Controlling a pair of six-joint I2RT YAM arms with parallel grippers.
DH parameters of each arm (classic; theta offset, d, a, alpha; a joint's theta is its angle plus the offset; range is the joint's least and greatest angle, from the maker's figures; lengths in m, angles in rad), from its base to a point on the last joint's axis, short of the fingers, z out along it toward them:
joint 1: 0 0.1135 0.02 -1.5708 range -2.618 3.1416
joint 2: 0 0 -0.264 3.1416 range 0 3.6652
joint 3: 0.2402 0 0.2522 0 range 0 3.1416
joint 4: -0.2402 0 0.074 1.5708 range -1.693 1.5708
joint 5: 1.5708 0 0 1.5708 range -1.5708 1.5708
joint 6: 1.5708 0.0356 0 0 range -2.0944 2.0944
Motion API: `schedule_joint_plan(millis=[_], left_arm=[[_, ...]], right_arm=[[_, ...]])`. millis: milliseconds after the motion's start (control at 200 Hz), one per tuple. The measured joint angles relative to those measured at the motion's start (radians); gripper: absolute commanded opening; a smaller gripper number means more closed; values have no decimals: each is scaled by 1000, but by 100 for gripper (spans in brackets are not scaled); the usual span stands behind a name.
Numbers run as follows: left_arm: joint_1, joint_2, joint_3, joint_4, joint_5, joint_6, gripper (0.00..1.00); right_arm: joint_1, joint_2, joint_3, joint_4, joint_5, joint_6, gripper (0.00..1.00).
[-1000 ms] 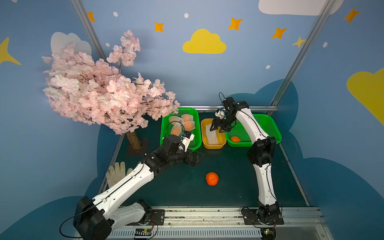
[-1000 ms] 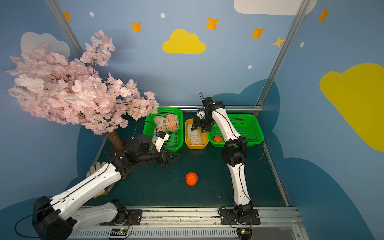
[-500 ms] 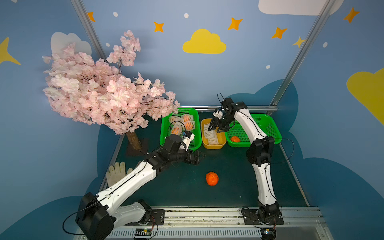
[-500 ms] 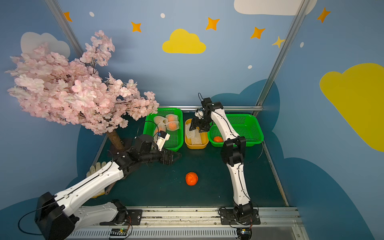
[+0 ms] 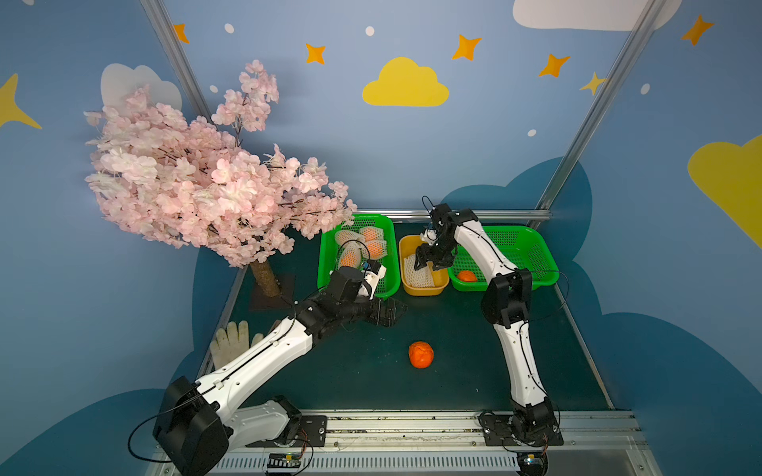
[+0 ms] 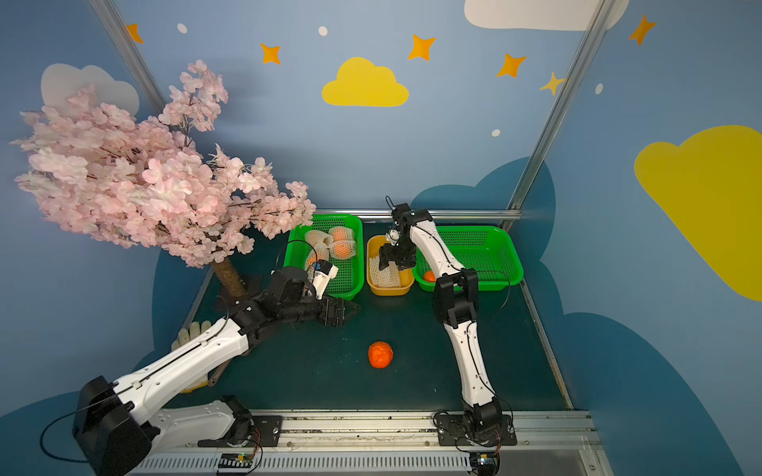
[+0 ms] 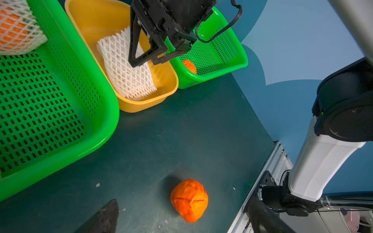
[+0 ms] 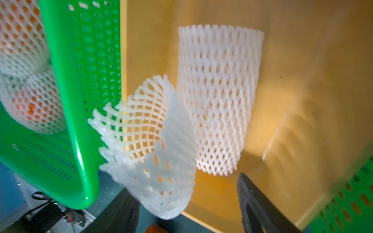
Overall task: Remove foam nets from oranges
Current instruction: Place the foam net into the storage box, then pick up the orange from the center of the board.
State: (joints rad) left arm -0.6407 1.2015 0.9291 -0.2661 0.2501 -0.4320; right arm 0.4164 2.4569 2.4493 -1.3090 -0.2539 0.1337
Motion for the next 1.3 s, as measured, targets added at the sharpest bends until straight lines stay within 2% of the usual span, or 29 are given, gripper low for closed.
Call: schedule_joint_plan(millis=[405,551,701,941,1101,1186,1251,1302], left_arm=[[9,47,6,-3,0,2,99],[10,62,11,-3,1,1,99],[10,63,11,-3,1,-1,98],[10,63,11,0,1,-10,98],[10,56,10,6,3,-15,99],[10,31,3,26,12,-19,99],[10,2,-8,51,23,-20,99],[10,-27,-21,75,33,-18,99]], right_arm=[[29,-35,0,-35,318,-121,73],[37,-69,0,-33,367,-120,73],[37,-118,0,-17,364,-105,73],[35,-202,0,11,278,-64,73],[16,-271,-30,5,117,-37,73],[5,-348,-124,2,14,-40,74],[-3,-431,-250,11,-64,-44,75],[-6,-507,-379,36,-125,-45,79]])
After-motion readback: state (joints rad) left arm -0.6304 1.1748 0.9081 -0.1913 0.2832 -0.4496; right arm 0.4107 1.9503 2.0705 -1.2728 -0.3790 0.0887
